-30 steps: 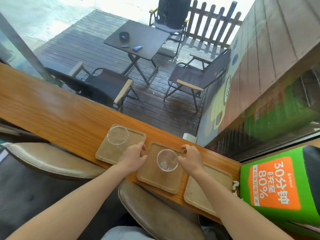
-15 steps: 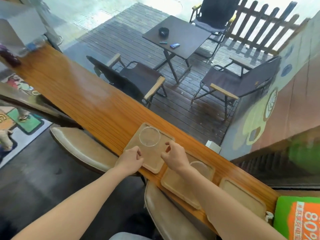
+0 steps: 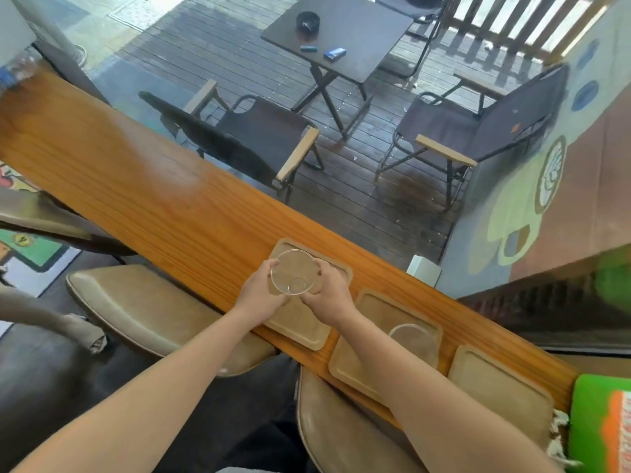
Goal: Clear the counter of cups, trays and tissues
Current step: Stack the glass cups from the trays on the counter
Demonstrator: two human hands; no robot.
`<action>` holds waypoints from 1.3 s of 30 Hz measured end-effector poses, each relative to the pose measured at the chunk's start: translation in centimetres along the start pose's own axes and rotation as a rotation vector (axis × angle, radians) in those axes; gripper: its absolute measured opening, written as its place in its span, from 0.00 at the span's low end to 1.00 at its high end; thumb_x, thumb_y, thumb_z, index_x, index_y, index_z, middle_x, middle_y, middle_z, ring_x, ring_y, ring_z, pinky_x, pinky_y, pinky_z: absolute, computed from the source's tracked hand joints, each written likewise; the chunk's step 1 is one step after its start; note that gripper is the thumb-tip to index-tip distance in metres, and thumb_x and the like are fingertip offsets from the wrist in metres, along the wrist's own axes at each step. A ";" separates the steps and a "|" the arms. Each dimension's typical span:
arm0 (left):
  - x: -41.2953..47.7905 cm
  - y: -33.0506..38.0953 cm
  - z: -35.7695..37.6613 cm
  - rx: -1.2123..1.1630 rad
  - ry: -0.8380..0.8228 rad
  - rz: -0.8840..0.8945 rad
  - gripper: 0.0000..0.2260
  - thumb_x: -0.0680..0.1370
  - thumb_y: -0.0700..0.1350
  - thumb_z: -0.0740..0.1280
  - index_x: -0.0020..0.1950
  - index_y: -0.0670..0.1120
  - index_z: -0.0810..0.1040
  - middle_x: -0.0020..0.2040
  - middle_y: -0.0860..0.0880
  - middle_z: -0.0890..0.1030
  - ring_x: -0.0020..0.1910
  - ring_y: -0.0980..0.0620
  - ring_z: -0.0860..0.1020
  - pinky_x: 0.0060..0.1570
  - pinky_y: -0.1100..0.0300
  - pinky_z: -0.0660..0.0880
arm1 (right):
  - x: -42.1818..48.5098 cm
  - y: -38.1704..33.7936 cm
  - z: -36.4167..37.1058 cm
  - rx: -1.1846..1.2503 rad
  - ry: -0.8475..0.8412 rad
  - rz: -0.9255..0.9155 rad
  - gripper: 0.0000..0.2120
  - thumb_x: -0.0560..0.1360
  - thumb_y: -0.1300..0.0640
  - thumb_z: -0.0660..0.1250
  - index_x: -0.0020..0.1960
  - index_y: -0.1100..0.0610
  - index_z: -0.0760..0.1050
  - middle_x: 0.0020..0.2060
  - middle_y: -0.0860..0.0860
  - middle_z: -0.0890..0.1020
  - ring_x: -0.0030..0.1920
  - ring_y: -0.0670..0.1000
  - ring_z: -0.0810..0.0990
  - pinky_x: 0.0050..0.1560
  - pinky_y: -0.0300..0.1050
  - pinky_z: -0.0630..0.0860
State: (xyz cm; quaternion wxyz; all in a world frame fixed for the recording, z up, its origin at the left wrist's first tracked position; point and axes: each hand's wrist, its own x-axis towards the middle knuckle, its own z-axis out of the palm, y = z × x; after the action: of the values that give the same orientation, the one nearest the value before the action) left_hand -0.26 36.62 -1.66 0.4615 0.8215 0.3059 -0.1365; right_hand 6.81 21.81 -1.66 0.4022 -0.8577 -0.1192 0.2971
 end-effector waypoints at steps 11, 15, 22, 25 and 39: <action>-0.9 4.0 -0.3 -0.067 -0.004 0.222 0.30 0.71 0.44 0.76 0.69 0.54 0.68 0.61 0.54 0.75 0.52 0.48 0.79 0.46 0.58 0.76 | -2.3 -1.3 -3.9 0.061 0.110 -0.011 0.32 0.70 0.57 0.74 0.71 0.53 0.66 0.57 0.44 0.72 0.57 0.46 0.71 0.53 0.38 0.69; -1.6 6.6 0.7 -0.029 -0.031 0.350 0.31 0.72 0.48 0.76 0.71 0.55 0.67 0.61 0.53 0.73 0.49 0.49 0.80 0.50 0.54 0.80 | -4.5 -1.0 -7.0 0.104 0.194 -0.025 0.31 0.71 0.56 0.75 0.70 0.53 0.67 0.60 0.48 0.75 0.54 0.52 0.79 0.54 0.48 0.80; -3.1 11.9 4.9 -0.119 -0.180 0.520 0.29 0.71 0.44 0.77 0.69 0.51 0.69 0.60 0.49 0.74 0.44 0.49 0.81 0.41 0.61 0.80 | -9.8 0.7 -11.7 0.229 0.367 0.029 0.28 0.71 0.55 0.76 0.67 0.51 0.68 0.59 0.48 0.74 0.50 0.50 0.81 0.48 0.41 0.81; -3.9 13.6 6.5 -0.154 -0.263 0.571 0.28 0.71 0.44 0.77 0.68 0.52 0.70 0.59 0.48 0.74 0.41 0.46 0.82 0.42 0.55 0.82 | -12.3 1.5 -13.4 0.275 0.436 0.034 0.26 0.70 0.52 0.77 0.62 0.45 0.67 0.58 0.48 0.75 0.49 0.45 0.80 0.40 0.32 0.76; -6.9 13.3 9.6 -0.095 -0.502 0.675 0.27 0.69 0.49 0.77 0.64 0.55 0.70 0.56 0.50 0.76 0.44 0.41 0.80 0.44 0.50 0.81 | -19.1 5.2 -12.7 0.291 0.592 0.094 0.28 0.67 0.46 0.78 0.62 0.43 0.70 0.54 0.44 0.77 0.44 0.38 0.81 0.35 0.31 0.78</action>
State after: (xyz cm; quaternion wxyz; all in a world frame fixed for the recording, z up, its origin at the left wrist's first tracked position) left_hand 3.32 20.81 5.72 0.5780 0.7946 -0.0961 -0.1592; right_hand -0.84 2.11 8.68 0.5235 -0.8450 0.0861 0.0671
